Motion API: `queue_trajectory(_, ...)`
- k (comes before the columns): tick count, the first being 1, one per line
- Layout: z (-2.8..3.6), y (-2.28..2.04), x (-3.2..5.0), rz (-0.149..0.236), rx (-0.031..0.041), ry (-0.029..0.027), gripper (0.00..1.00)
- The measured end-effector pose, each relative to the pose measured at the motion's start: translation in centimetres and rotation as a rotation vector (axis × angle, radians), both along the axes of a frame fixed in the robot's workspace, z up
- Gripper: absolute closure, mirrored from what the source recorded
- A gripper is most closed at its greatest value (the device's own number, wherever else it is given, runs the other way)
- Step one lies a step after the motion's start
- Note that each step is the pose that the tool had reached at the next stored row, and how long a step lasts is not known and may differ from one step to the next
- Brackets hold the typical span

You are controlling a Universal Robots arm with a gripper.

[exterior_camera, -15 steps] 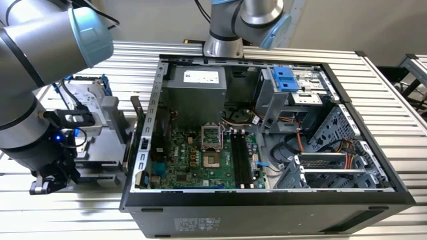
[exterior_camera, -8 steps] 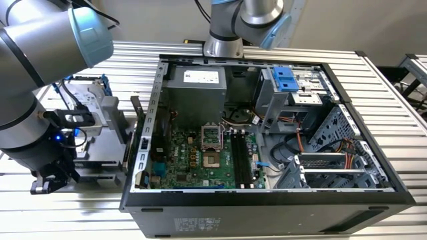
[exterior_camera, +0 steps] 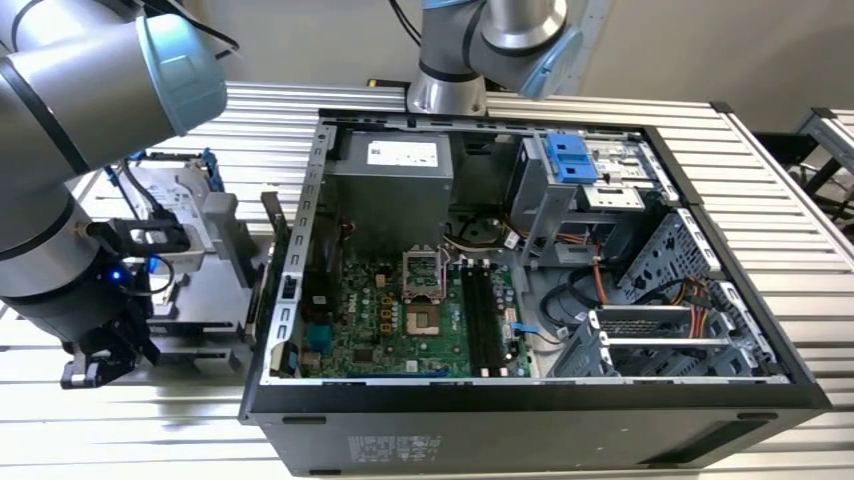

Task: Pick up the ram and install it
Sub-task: 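Pick up the ram and move it above insertion slot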

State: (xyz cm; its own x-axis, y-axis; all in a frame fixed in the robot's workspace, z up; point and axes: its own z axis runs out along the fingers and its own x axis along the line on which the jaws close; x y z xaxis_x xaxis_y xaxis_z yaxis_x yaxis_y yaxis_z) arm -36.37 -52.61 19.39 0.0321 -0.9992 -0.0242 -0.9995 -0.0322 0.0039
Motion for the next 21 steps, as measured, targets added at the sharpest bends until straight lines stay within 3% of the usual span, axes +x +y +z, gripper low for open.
queue_trajectory(7, 0.46, 0.0, 0.0, 0.0, 0.0, 0.0, 1.0)
queue_trajectory(21, 2.11, 0.01, 0.01, 0.0, 0.0, -0.0001, 1.0)
